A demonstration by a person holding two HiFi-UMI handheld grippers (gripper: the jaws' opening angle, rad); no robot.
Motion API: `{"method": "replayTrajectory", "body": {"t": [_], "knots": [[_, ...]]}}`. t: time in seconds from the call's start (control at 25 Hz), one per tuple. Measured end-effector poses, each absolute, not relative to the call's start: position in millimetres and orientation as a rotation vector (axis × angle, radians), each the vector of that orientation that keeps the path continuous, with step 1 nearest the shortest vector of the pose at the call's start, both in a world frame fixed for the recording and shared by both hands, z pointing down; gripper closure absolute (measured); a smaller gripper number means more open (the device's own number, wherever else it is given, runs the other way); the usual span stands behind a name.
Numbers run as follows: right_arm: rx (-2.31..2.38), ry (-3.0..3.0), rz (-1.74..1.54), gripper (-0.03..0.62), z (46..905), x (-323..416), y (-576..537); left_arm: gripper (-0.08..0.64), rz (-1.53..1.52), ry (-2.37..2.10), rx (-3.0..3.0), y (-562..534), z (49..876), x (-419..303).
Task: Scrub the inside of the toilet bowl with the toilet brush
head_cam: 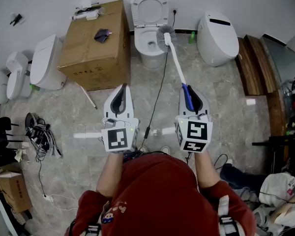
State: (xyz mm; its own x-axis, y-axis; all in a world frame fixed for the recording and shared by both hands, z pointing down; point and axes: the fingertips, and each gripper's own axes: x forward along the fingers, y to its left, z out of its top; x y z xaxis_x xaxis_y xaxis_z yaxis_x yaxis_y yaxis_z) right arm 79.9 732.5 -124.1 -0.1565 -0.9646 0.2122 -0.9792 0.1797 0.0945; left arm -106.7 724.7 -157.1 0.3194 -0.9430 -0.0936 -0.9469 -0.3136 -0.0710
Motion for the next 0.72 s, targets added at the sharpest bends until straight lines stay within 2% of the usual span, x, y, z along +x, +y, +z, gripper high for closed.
{"method": "replayTrajectory", "body": {"t": [0.72], "knots": [[1.861, -2.261, 0.127, 0.531, -117, 104, 734, 0.549, 0.013, 1.779, -2.459, 726, -151, -76]]}}
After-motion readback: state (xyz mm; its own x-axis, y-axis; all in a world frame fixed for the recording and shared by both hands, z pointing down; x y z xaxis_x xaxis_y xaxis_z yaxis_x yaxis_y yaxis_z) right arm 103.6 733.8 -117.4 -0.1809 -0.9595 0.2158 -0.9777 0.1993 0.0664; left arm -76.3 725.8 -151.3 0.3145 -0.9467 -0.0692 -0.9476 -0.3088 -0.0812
